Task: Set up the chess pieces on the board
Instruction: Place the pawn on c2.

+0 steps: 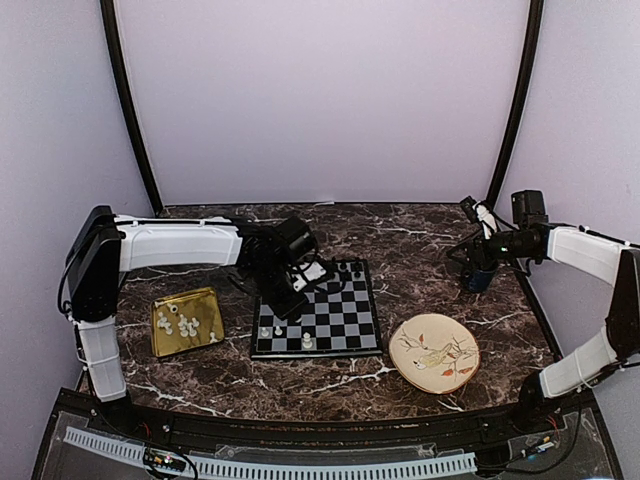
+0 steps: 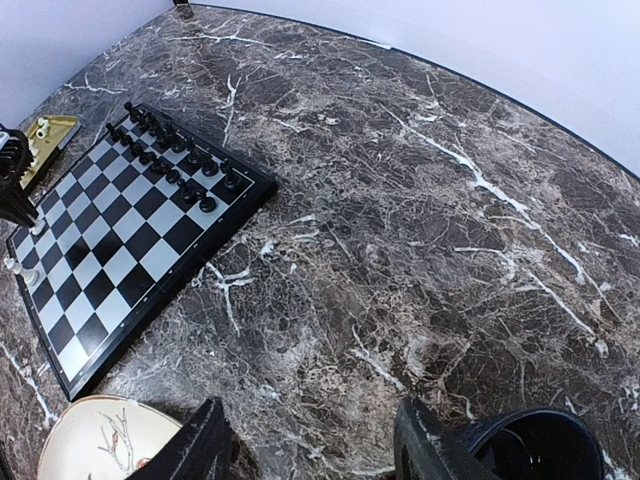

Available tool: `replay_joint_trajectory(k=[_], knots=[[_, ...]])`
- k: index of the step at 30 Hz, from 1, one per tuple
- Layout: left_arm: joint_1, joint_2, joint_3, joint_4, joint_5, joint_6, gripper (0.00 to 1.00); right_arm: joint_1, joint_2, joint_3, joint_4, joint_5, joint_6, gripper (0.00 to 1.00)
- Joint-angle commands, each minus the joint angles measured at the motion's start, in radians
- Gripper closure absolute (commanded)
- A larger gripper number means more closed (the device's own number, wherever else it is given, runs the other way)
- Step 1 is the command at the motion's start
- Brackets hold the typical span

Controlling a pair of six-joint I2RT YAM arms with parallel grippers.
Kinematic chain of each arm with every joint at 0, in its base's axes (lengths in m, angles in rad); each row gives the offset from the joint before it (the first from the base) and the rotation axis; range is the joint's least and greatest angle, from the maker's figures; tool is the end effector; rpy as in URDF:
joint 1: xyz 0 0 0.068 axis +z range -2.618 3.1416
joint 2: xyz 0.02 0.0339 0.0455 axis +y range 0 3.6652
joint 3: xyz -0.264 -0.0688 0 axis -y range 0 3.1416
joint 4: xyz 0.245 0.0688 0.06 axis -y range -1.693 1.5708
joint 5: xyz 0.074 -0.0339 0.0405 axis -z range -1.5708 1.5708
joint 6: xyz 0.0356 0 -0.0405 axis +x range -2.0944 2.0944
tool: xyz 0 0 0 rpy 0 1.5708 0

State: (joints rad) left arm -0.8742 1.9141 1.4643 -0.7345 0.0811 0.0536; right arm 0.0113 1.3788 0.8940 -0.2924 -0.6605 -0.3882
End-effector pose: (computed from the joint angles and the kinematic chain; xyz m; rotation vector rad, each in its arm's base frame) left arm 0.2524 -0.3062 0.2082 1.2733 2.4954 -0.3229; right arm 0.2869 0.0251 0.2399 -0.7435 2.0857 0.5660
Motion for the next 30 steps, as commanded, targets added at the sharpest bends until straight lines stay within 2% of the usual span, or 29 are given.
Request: replay_joint_trajectory(k=[1,22,30], knots=[[-0.026,0.028,0.043,-0.075,-0.072,0.033,1.00,-0.003,-0.027,-0.011,0.013,-0.002,-0.009,0.44],[-0.054,0.072,0.047,-0.111,-0.071,0.037,0.99,-0.003,-0.021,-0.010,0.007,0.003,-0.013,0.44],[-0.057,0.091,0.050,-0.113,-0.093,0.026,0.93,-0.003,-0.022,-0.011,0.007,0.005,-0.014,0.44]])
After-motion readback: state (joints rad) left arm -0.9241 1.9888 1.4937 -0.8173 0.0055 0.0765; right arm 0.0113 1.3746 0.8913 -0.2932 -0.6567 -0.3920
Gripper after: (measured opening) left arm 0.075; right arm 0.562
